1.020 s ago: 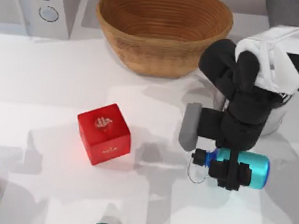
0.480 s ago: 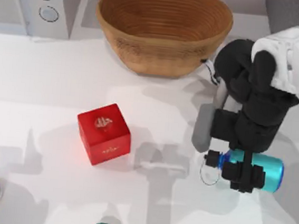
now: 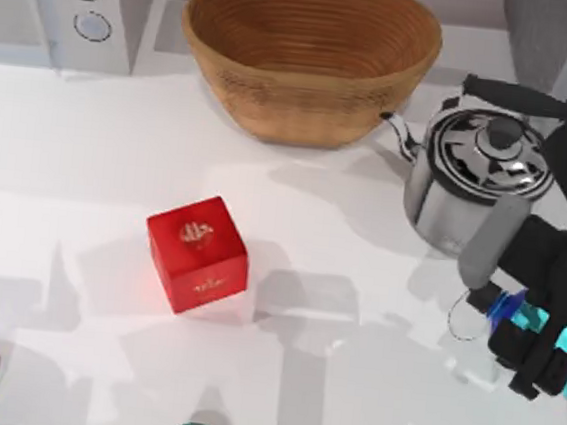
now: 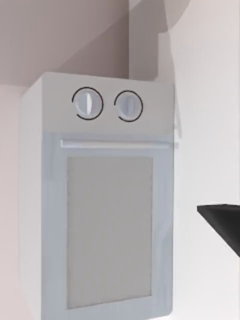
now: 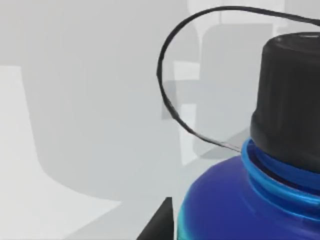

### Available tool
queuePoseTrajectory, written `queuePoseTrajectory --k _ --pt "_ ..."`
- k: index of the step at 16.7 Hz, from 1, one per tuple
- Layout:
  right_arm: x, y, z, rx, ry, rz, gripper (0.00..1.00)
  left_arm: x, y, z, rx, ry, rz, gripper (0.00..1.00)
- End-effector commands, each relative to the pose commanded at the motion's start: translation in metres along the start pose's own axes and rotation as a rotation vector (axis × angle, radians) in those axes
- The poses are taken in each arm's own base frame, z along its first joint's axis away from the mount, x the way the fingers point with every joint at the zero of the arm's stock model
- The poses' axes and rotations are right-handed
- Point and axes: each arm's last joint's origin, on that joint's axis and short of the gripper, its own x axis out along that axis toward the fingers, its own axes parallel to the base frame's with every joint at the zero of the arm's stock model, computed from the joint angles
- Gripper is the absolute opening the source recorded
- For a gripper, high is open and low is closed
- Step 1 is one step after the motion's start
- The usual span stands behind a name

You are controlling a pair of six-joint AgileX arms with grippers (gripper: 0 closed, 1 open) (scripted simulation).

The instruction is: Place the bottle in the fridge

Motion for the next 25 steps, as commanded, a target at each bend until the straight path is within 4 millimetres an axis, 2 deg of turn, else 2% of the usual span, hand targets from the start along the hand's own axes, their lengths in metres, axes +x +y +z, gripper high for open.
queuePoseTrajectory --k 3,5,7,9,11,14,18,25 --pt "-0.041 0.012 -0.028 0.059 -0.251 -0.186 0.01 0.000 0.000 0.000 0.000 0.000 0.000 1.00" --pt "-0.067 0.025 -0.056 0.121 -0.446 -0.332 0.01 0.000 0.000 0.000 0.000 0.000 0.000 1.00" --pt "-0.078 0.040 -0.088 0.221 -0.638 -0.459 0.01 0.000 0.000 0.000 0.000 0.000 0.000 1.00" --pt "-0.071 0.052 -0.116 0.360 -0.798 -0.548 0.01 0.000 0.000 0.000 0.000 0.000 0.000 1.00" --pt "-0.053 0.058 -0.139 0.518 -0.935 -0.617 0.01 0.000 0.000 0.000 0.000 0.000 0.000 1.00" --pt "-0.028 0.060 -0.159 0.675 -1.114 -0.709 0.01 0.000 0.000 0.000 0.000 0.000 0.000 1.00" --pt "-0.012 0.060 -0.168 0.726 -1.234 -0.785 0.01 0.000 0.000 0.000 0.000 0.000 0.000 1.00" --pt "-0.013 0.059 -0.168 0.722 -1.238 -0.786 0.01 0.000 0.000 0.000 0.000 0.000 0.000 1.00"
